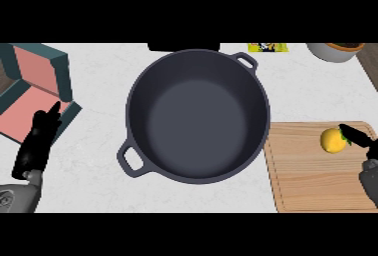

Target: Pick the lemon from the cutting board and place it in the pot

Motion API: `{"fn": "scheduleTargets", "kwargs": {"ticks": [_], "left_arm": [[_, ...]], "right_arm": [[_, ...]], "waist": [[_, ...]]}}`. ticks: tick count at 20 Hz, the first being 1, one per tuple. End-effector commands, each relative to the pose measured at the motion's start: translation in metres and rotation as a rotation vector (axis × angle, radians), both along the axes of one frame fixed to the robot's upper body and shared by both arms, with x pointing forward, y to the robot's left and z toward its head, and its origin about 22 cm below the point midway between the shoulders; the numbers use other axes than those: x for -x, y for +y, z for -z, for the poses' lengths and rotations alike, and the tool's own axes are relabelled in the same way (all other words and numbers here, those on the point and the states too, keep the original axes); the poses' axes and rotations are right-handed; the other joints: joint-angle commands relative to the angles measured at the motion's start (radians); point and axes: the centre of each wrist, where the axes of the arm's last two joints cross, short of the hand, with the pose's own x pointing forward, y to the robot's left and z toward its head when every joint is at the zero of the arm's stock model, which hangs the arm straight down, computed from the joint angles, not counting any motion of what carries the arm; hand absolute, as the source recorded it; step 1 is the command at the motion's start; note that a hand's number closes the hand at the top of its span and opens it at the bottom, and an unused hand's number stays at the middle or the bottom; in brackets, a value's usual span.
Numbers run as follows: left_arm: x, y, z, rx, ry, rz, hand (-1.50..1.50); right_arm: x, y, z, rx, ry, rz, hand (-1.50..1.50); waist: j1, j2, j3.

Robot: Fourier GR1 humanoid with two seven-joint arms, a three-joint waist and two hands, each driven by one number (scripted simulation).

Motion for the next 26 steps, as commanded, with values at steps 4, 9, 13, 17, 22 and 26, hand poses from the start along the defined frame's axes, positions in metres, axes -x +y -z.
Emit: {"fn": "scheduleTargets", "kwargs": {"ticks": [4, 9, 13, 17, 22, 26], "left_arm": [[-0.001, 0.002, 0.0, -0.007, 0.021, -0.01, 0.0], [0.002, 0.009, -0.005, 0.014, 0.031, -0.033, 0.0], [-0.002, 0.006, -0.016, 0.013, 0.036, -0.028, 0.0], [0.004, 0.007, -0.013, 0.007, 0.022, -0.039, 0.0], [-0.003, 0.019, -0.023, 0.023, 0.013, -0.049, 0.0], [0.009, 0.012, -0.014, 0.009, 0.026, -0.037, 0.0]], "right_arm": [[-0.043, 0.043, -0.029, -0.181, 0.363, 0.034, -1.5], [-0.074, 0.094, -0.086, -0.274, 0.488, -0.001, -1.5], [-0.074, 0.102, -0.094, -0.302, 0.545, 0.079, -1.5], [-0.077, 0.101, -0.096, -0.328, 0.527, 0.099, -1.5], [-0.071, 0.093, -0.101, -0.343, 0.562, 0.098, -1.5], [-0.059, 0.095, -0.076, -0.353, 0.583, 0.124, -1.5]], "waist": [[0.007, -0.003, 0.004], [-0.015, -0.01, 0.01], [-0.031, -0.01, 0.014], [-0.034, -0.005, 0.014], [-0.044, -0.002, 0.015], [-0.035, -0.002, 0.015]]}}
